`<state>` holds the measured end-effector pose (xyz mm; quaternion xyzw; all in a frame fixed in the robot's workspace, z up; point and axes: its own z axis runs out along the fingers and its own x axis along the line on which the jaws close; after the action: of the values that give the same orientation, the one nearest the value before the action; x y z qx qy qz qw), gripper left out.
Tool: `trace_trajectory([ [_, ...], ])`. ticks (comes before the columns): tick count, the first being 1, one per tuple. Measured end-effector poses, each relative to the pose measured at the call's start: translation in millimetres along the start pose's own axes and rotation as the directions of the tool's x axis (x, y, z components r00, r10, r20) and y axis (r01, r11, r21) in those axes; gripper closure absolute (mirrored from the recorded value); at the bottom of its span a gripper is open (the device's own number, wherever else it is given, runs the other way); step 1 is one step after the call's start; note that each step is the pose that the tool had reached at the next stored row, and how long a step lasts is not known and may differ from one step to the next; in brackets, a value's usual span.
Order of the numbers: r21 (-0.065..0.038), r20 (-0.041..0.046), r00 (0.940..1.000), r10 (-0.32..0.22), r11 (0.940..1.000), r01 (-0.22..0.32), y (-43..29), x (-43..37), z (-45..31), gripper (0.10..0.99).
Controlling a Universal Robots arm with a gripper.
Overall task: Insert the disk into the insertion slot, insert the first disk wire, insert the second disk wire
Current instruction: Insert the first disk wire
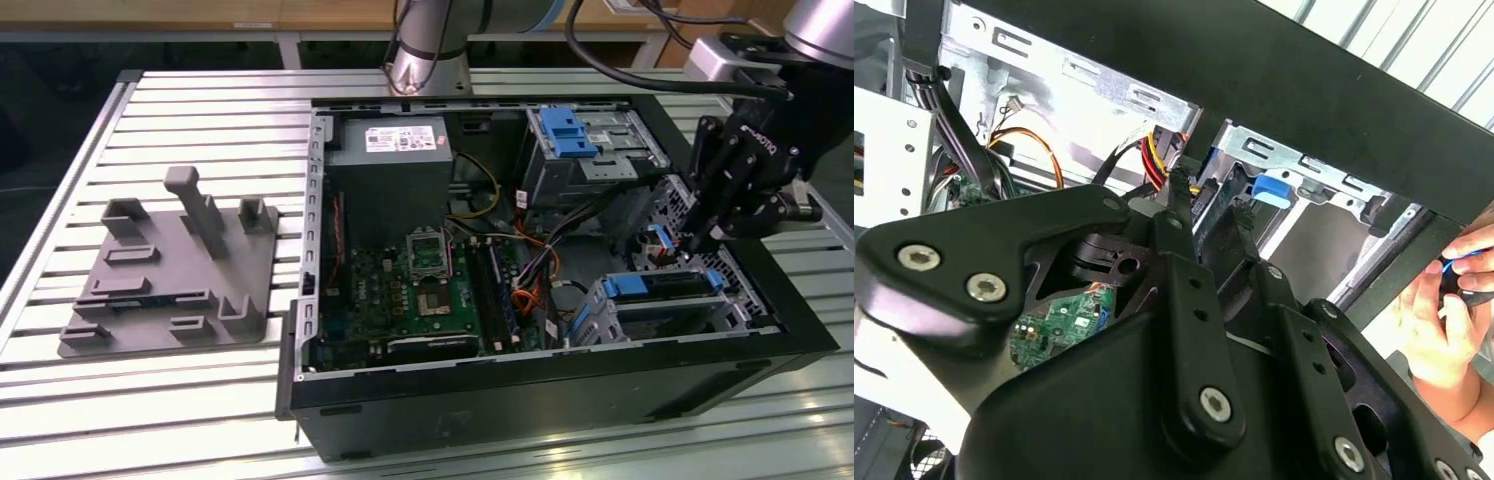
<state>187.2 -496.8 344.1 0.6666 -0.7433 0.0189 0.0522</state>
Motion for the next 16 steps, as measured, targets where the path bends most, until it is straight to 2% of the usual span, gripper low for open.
trace_trajectory([
  [11, 0.0, 0.0001, 1.0, -0.001, 1.0, 0.001, -0.1, -0.3, 2.4, 0.773],
  [13, 0.0, -0.0001, 1.0, -0.001, 1.0, 0.001, -0.1, -0.3, 2.9, 0.902],
  [16, 0.0, -0.0019, 1.0, -0.001, 1.0, 0.001, -0.1, -0.3, 3.3, 0.918],
])
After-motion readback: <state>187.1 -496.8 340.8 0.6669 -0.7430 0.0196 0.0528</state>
